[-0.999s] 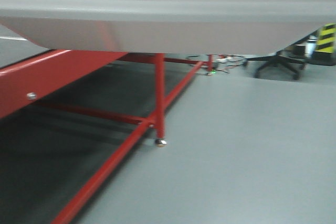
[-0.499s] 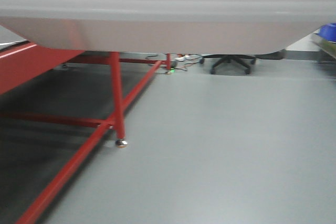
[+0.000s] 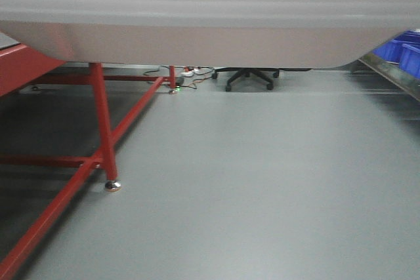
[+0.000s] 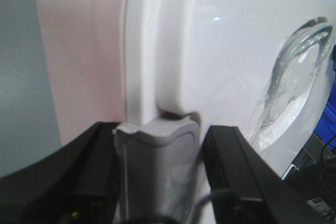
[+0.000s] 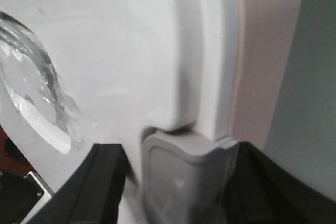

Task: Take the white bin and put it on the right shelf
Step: 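Carry the bin in both grippers while the base drives to the shelf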

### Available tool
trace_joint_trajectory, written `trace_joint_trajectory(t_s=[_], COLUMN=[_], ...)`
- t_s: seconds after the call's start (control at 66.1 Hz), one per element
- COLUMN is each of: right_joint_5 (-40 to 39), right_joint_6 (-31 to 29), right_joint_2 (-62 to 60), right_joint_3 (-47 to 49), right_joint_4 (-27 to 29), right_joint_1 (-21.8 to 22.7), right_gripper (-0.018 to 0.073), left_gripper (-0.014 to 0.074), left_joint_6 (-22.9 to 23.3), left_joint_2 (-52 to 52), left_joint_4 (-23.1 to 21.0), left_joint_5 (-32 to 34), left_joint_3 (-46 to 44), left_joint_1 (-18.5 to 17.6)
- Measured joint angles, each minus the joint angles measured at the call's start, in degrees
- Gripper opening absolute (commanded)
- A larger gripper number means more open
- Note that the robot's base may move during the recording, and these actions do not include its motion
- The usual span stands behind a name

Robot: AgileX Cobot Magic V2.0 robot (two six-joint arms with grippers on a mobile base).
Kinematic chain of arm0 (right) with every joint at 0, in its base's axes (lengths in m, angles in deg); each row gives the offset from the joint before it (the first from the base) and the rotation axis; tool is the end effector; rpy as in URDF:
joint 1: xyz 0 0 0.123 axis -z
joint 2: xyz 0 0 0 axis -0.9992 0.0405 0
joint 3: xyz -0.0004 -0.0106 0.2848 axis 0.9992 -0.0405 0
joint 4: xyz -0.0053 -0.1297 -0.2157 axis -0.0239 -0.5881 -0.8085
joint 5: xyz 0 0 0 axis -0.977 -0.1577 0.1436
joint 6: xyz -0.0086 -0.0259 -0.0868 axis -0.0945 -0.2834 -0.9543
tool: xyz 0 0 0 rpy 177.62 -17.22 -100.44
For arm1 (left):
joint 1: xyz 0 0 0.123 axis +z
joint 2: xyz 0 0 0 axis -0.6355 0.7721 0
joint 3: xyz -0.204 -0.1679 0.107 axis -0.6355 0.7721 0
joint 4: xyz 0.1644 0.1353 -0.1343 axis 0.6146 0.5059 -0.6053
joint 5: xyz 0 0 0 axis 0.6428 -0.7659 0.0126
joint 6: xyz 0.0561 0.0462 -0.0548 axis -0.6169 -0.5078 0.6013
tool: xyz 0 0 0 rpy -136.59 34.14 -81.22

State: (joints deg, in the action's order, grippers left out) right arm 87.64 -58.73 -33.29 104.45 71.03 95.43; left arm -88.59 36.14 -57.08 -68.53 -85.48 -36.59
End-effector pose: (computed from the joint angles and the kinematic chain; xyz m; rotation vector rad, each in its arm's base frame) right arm 0.1273 0.0540 0.3895 -0.4377 2.0651 0.8492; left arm 0.1361 -0.0650 0.4024 0.6412 1.9935 -0.8536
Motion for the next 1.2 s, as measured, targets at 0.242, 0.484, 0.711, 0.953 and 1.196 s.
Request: trace_joint_trajectory(t_s=[0.242, 0.484, 0.711, 0.953, 1.196], right_joint_5=[0.0, 0.0, 0.0, 0.0, 0.0], right_joint_6=[0.0, 0.0, 0.0, 0.0, 0.0], right_joint_2=[0.0, 0.0, 0.0, 0.0, 0.0], right_joint_3=[0.0, 0.0, 0.0, 0.0, 0.0], right_joint_4=[0.0, 0.0, 0.0, 0.0, 0.0], right_joint_1=[0.0, 0.0, 0.0, 0.0, 0.0], right_gripper=[0.0359, 0.0359, 0.0359, 0.0359, 0.0359], left_gripper=[0.0176, 0.0176, 0.0176, 0.0176, 0.0176], left_joint_6=[0.0, 0.0, 0.0, 0.0, 0.0], left_joint_2=[0.0, 0.0, 0.0, 0.0, 0.0], left_joint_4=[0.0, 0.0, 0.0, 0.0, 0.0], left_joint_5=[0.0, 0.0, 0.0, 0.0, 0.0], left_joint_3=[0.0, 0.0, 0.0, 0.0, 0.0], left_joint_1=[0.0, 0.0, 0.0, 0.0, 0.0])
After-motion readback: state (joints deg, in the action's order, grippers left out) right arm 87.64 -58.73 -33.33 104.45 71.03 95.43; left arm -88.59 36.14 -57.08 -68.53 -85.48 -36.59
